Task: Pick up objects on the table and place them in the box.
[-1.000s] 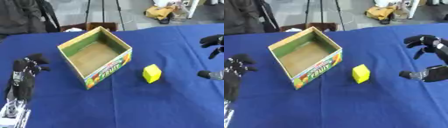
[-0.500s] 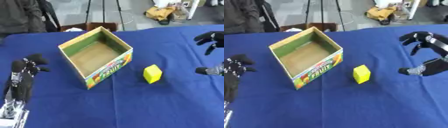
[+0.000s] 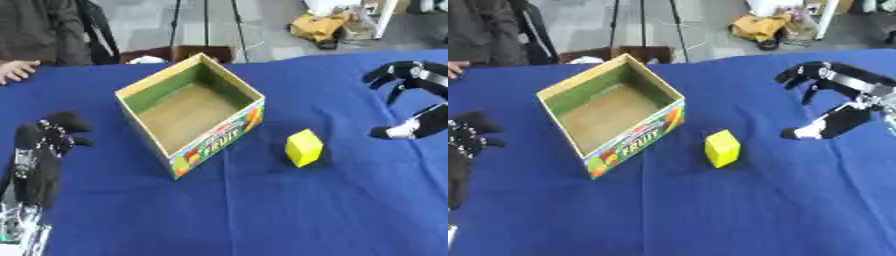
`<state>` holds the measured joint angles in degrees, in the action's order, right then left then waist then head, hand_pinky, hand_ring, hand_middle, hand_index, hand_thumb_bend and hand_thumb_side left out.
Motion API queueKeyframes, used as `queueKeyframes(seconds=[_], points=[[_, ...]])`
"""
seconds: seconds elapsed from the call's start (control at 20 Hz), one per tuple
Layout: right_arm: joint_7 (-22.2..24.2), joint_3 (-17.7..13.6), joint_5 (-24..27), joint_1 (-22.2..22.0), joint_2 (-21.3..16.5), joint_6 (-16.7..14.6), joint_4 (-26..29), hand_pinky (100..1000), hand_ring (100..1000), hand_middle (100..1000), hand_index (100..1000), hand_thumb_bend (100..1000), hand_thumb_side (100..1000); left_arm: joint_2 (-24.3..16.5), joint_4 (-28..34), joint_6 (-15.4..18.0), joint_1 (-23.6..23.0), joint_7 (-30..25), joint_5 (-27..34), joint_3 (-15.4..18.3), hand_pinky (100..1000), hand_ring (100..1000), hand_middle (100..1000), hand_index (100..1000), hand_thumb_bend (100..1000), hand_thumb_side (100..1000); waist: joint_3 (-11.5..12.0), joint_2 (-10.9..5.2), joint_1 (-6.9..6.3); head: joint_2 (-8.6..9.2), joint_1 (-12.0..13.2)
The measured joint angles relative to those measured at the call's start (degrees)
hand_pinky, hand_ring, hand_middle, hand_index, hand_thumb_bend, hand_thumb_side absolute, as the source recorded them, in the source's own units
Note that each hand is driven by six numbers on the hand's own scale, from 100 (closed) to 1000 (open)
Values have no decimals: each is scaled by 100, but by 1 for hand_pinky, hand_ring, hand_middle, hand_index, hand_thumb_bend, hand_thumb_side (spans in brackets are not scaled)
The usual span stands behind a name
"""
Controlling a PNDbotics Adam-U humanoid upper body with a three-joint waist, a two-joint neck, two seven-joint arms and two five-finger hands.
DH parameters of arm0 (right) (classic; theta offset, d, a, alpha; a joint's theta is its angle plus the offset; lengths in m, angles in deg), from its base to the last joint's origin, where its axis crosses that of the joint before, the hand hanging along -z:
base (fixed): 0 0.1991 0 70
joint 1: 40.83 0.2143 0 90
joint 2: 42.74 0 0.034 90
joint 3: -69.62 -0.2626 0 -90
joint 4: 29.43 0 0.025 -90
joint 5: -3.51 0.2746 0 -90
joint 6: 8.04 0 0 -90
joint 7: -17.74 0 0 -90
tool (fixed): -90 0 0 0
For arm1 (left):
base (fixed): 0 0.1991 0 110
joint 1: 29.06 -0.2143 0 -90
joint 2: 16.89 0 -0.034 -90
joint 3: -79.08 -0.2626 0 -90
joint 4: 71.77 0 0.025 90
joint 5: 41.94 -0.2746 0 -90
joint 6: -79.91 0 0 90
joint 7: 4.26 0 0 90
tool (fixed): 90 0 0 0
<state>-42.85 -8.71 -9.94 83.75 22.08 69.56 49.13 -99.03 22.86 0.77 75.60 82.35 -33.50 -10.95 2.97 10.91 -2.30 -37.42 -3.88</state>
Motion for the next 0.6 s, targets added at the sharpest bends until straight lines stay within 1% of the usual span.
queueKeyframes(seconds=[0.3,0.4,0.45,0.6], points=[[247,195,-604,290,319,-275,-459,614,836,842,887,538,184,0,1,-4,23,-40,0,-26,573,668,577,747,866,903,103,18,-2,29,-84],[308,245,-721,356,404,-350,-576,616,836,841,886,532,185,0,1,-5,43,-44,0,-41,573,667,577,747,866,903,136,32,0,45,-106],[340,268,-779,390,447,-384,-625,616,836,837,884,546,187,0,1,-6,44,-47,0,-43,573,667,577,747,867,903,146,35,1,53,-118],[430,331,-915,459,567,-475,-746,616,835,832,880,528,184,0,1,-4,47,-60,0,-44,573,667,577,747,866,903,182,37,3,70,-139]])
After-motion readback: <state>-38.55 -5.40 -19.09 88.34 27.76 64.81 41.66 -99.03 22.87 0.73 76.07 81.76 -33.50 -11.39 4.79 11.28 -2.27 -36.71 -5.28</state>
